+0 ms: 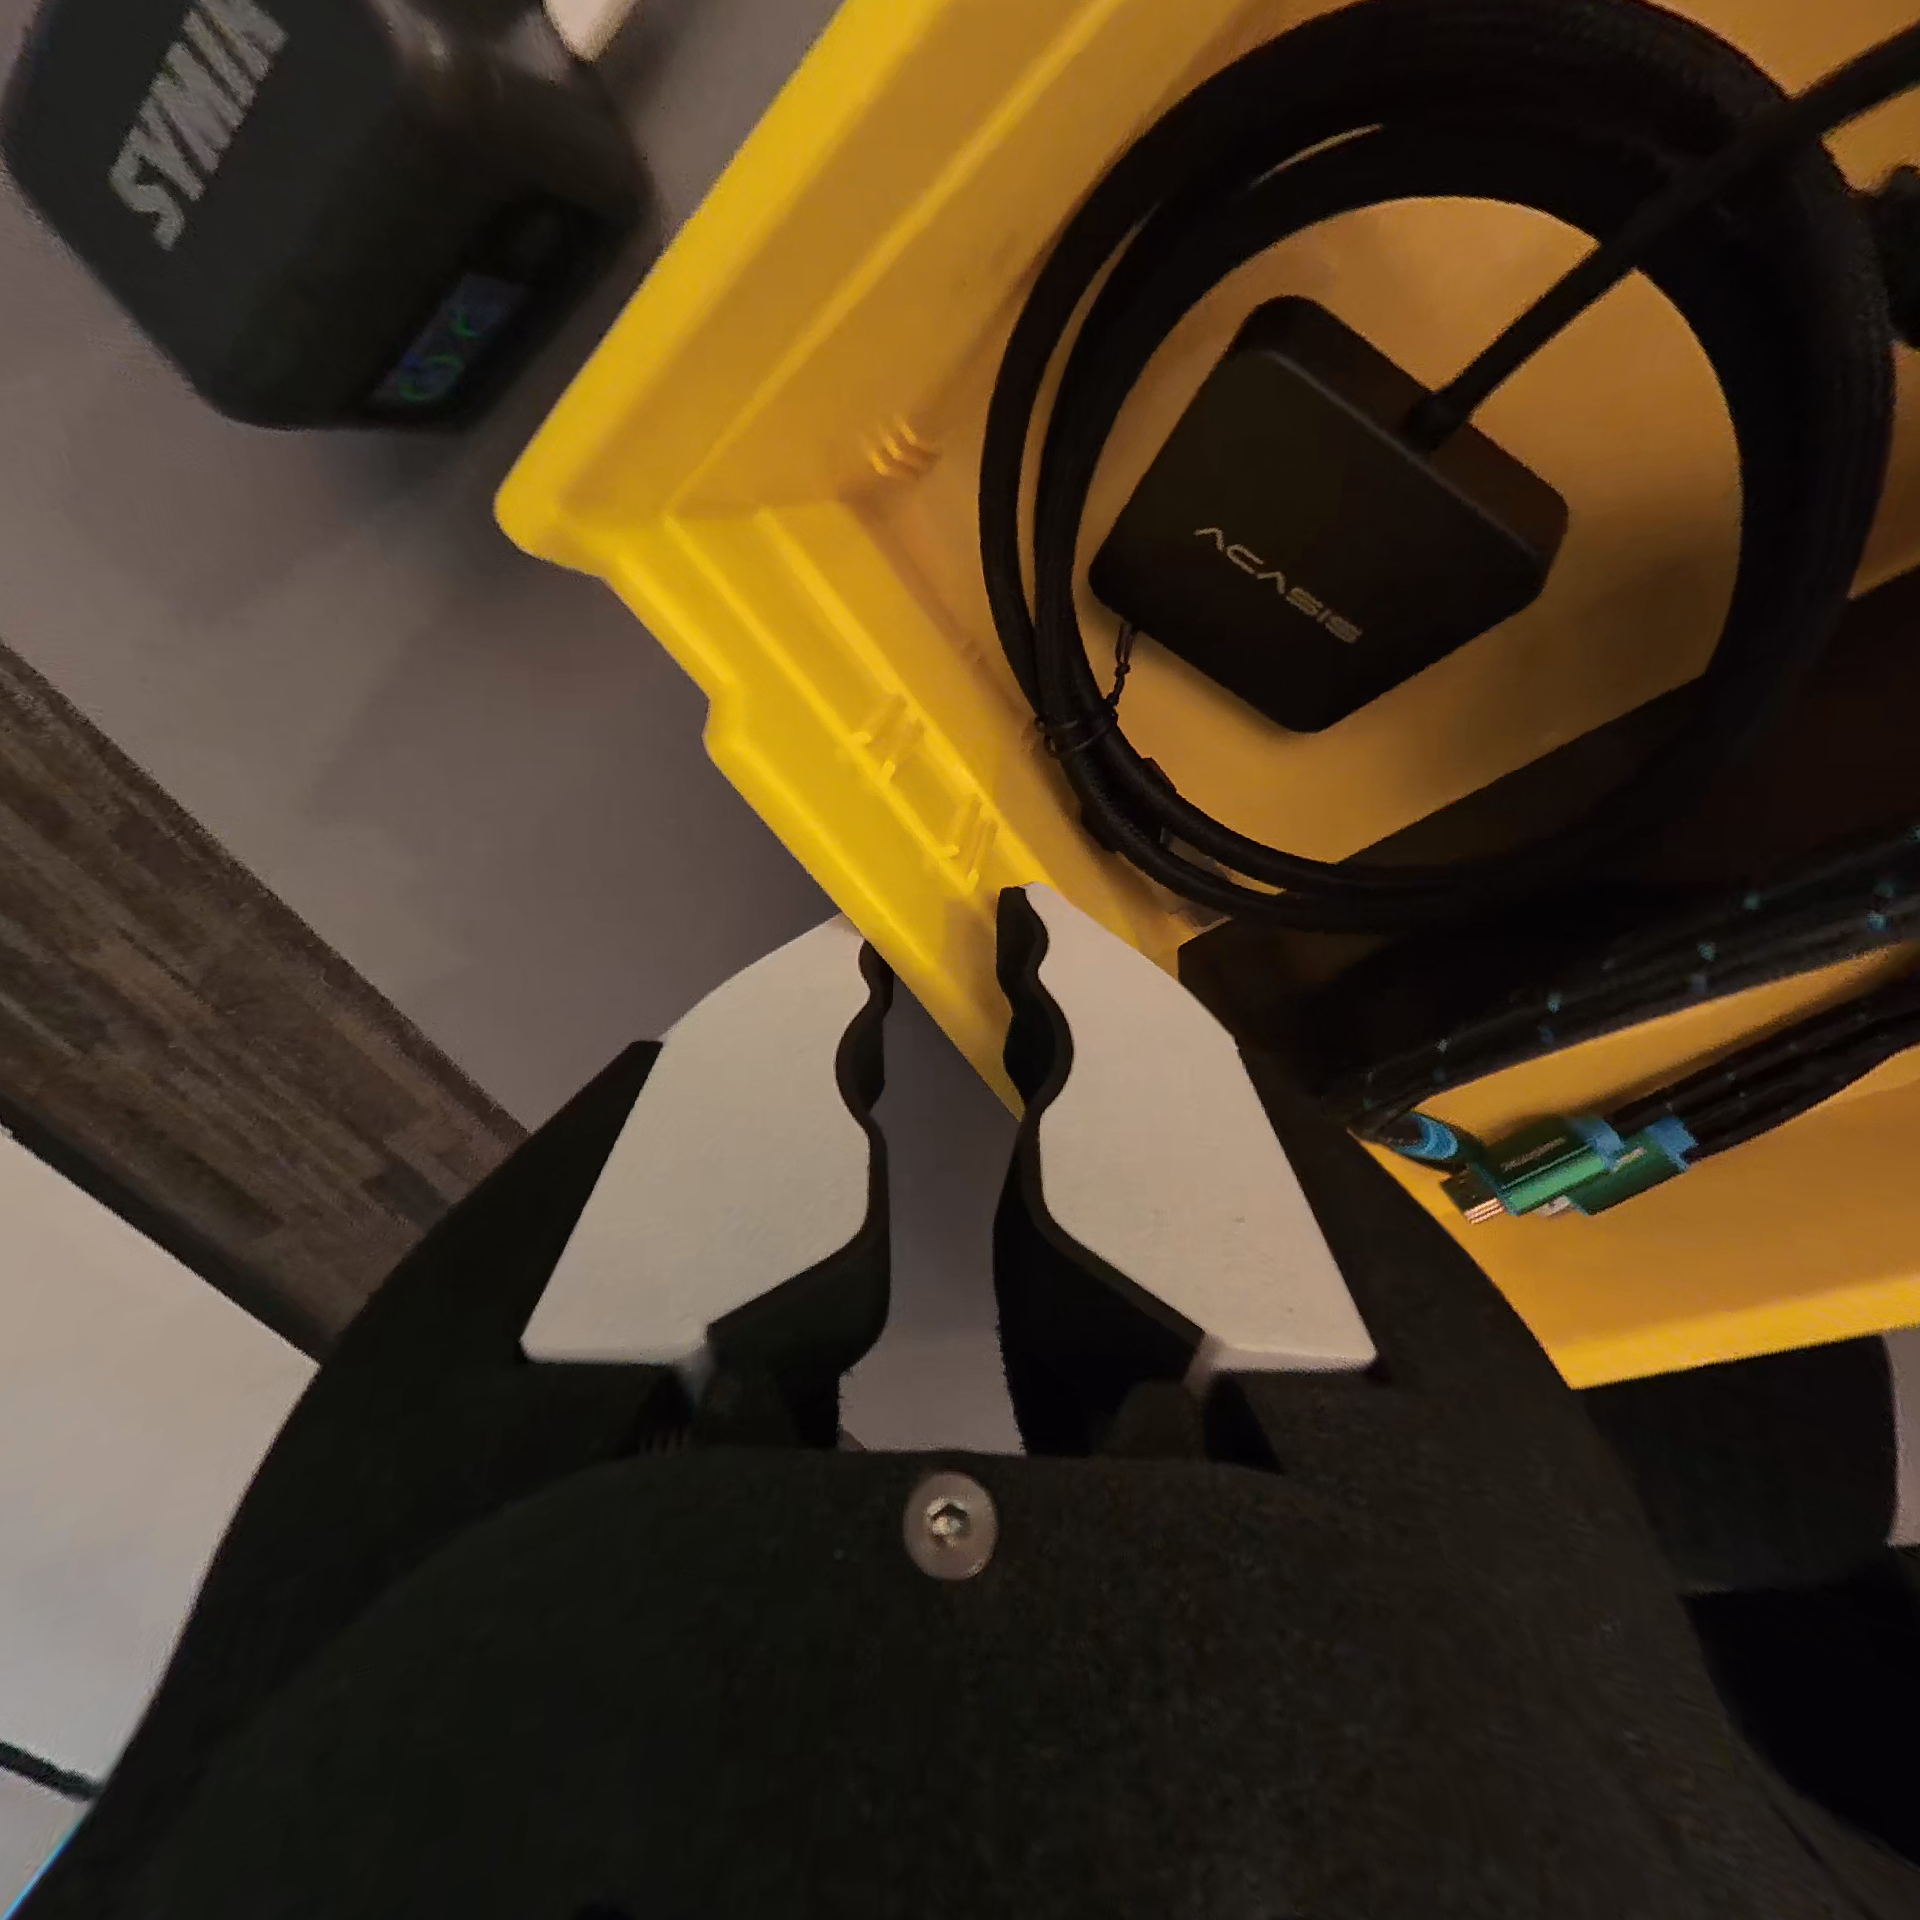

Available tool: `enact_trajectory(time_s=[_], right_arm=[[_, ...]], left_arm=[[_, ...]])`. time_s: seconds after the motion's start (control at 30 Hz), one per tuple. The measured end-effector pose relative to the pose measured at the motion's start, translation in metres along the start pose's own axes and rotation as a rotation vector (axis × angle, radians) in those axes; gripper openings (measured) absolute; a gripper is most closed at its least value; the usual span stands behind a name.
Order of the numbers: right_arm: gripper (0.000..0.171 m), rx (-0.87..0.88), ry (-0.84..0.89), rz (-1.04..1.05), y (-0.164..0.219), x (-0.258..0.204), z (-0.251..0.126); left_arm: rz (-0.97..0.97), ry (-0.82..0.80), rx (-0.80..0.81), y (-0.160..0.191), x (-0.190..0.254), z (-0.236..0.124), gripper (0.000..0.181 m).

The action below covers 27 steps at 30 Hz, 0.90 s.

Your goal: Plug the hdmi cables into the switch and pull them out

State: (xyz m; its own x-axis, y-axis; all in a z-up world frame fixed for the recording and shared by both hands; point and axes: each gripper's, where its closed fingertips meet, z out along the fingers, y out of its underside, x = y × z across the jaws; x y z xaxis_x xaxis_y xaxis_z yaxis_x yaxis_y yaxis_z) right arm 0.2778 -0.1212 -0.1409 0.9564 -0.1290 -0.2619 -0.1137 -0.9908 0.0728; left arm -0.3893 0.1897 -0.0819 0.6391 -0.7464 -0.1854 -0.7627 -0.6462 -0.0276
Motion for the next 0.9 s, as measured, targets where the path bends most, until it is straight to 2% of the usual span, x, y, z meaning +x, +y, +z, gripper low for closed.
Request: enact_trajectory(time_s=[0.37, 0.67, 0.9], right_arm=[[0.010, 0.025, 0.007, 0.128, 0.004, 0.017, -0.004], [0.006, 0.006, 0.052, 0.034, 0.002, 0.016, -0.004], [0.013, 0.048, 0.026, 0.021, 0.000, 0.015, -0.011]], left_arm=[[-0.058, -0.059, 0.010, -0.009, -0.014, 0.004, 0.019], [-0.125, -0.099, 0.043, -0.012, -0.018, 0.004, 0.020], [-0.050, -0.334, 0.187, -0.018, -0.036, -0.025, 0.035]])
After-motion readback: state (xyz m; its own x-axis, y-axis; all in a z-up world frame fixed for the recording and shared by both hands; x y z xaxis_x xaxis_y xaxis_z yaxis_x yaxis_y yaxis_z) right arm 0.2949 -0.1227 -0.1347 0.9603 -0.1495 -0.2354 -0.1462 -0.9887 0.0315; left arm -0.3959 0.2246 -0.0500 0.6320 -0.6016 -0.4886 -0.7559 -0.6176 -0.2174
